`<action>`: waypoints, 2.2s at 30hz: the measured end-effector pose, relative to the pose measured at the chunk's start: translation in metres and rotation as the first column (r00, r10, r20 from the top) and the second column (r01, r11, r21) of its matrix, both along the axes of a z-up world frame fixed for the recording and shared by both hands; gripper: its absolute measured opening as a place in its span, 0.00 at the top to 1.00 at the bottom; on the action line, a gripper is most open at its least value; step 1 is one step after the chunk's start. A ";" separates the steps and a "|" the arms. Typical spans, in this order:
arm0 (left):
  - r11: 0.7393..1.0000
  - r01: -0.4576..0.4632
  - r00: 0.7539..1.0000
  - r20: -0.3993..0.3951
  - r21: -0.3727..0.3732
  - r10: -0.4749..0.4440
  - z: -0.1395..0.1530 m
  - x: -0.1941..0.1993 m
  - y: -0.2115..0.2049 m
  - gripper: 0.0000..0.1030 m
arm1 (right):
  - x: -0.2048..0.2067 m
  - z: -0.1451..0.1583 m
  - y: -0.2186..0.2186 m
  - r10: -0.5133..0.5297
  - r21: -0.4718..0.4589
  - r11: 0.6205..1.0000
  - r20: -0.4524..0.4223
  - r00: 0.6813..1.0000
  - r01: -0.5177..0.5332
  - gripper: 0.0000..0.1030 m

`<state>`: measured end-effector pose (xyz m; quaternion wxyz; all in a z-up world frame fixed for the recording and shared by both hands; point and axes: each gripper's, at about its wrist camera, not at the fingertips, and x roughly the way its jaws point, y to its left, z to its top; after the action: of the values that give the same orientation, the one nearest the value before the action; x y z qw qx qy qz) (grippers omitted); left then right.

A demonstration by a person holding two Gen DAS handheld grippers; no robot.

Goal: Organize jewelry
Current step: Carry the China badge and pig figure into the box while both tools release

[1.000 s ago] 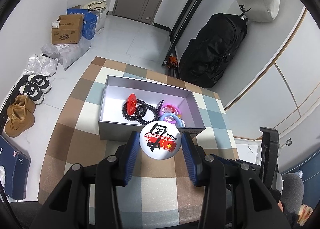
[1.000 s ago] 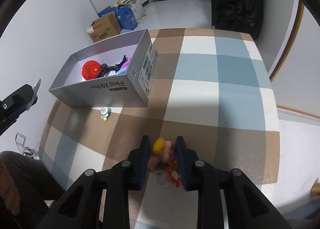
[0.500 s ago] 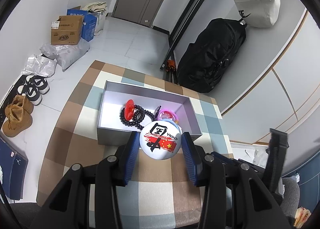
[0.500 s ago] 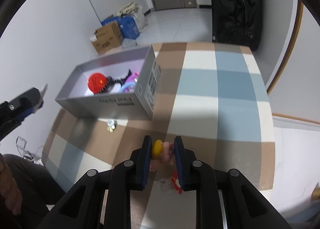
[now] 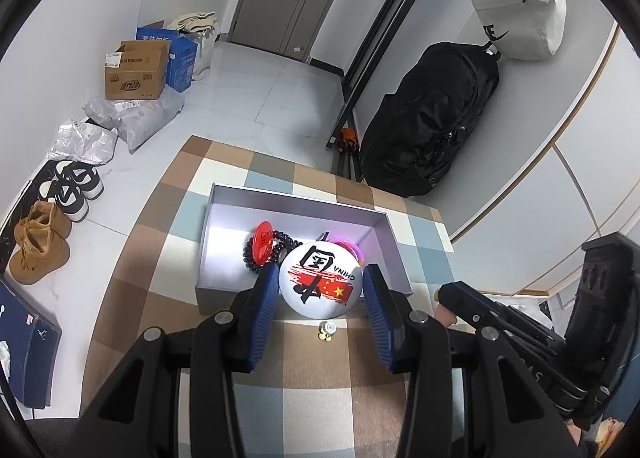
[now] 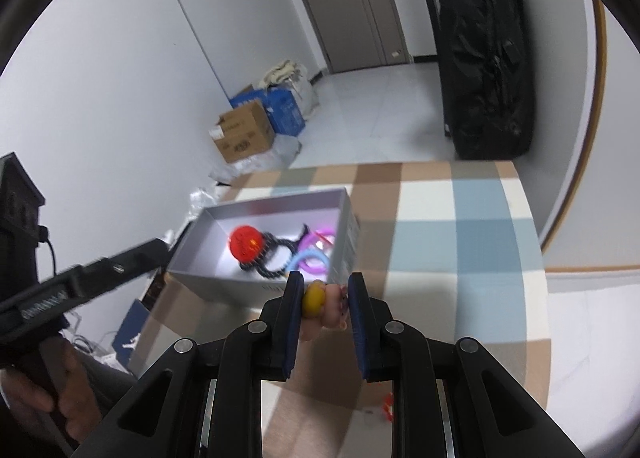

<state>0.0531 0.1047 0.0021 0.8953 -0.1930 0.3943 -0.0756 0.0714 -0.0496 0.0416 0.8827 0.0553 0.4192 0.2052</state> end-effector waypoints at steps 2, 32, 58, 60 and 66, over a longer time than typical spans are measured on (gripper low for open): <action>1.000 -0.003 1.000 -0.004 -0.002 0.003 -0.001 0.002 0.000 0.64 | 0.003 0.002 0.004 0.011 0.009 1.000 0.006 1.000 -0.011 0.79; 0.996 -0.039 0.994 -0.109 -0.075 0.031 -0.021 0.054 0.006 0.64 | 0.068 -0.011 0.037 0.049 0.151 0.988 -0.066 0.997 -0.039 0.79; 0.990 -0.024 0.983 -0.182 -0.142 -0.003 -0.031 0.066 0.007 0.56 | 0.078 -0.027 0.029 0.009 0.152 0.988 -0.128 0.992 0.011 0.76; 0.990 -0.019 0.984 -0.180 -0.141 -0.007 -0.030 0.066 0.006 0.45 | 0.079 -0.026 0.027 0.002 0.160 0.987 -0.123 0.992 0.018 0.76; 0.990 -0.024 0.985 -0.170 -0.140 0.000 -0.028 0.063 0.007 0.42 | 0.077 -0.021 0.027 -0.009 0.153 0.988 -0.094 0.996 0.023 0.63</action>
<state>0.1164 0.1121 -0.0258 0.8430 -0.2640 0.4615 -0.0813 0.1484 -0.0227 0.0202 0.8569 0.1360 0.4424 0.2270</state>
